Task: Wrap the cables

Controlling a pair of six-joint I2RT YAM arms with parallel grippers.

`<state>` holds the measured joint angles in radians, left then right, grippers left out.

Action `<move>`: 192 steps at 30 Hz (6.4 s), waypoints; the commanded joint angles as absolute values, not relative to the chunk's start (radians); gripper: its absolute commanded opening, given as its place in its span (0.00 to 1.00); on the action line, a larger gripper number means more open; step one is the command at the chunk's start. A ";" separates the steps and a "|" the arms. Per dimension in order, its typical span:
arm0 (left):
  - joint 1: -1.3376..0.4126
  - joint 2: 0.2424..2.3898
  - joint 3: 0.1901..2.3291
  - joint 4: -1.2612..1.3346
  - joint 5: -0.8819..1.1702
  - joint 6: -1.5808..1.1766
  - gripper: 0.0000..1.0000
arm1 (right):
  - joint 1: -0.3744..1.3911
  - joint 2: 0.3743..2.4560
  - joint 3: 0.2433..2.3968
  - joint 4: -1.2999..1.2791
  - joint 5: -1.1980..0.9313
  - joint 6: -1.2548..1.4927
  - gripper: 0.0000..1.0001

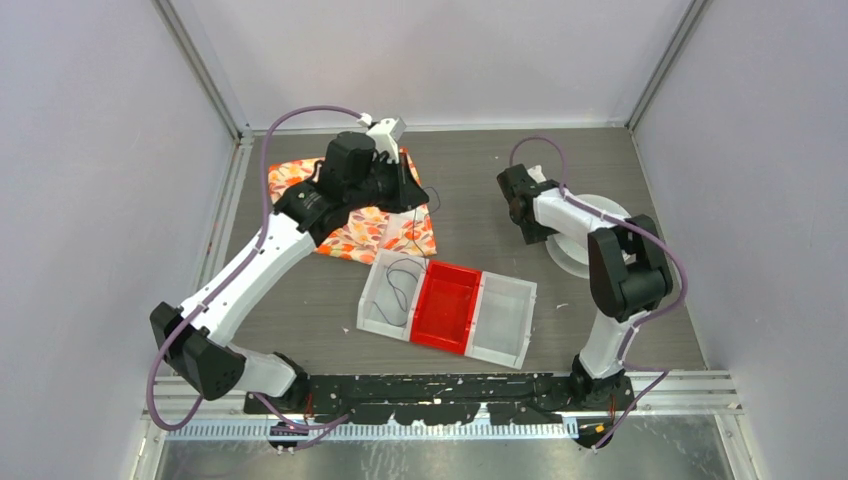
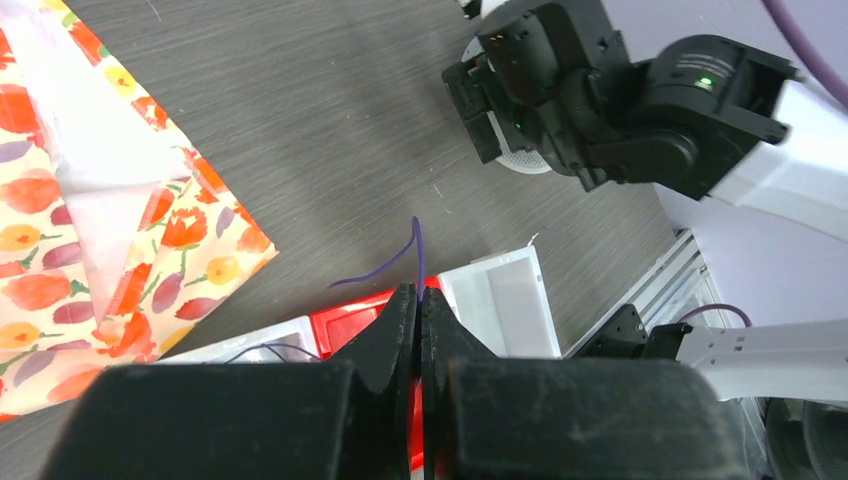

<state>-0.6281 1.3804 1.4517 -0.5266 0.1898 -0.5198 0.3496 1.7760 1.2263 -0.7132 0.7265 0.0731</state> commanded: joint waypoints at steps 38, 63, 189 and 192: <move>-0.649 1.441 1.543 -0.294 0.414 -0.534 0.00 | 0.524 1.521 1.477 -0.782 0.504 0.642 0.01; -0.653 1.489 1.459 -0.251 0.388 -0.576 0.00 | 0.562 1.474 1.367 -0.689 0.413 0.712 0.41; -0.568 1.765 1.388 0.383 0.745 -1.307 0.45 | 0.674 1.254 1.241 -0.600 0.735 0.523 0.01; -0.495 1.752 1.444 0.391 0.836 -1.313 0.58 | 0.628 1.266 1.397 -0.699 0.627 0.454 0.01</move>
<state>-0.5831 1.7828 1.3399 0.2981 0.6743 -1.3060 0.6785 1.3266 1.1713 -0.6601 0.6773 0.5522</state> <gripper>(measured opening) 0.541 0.047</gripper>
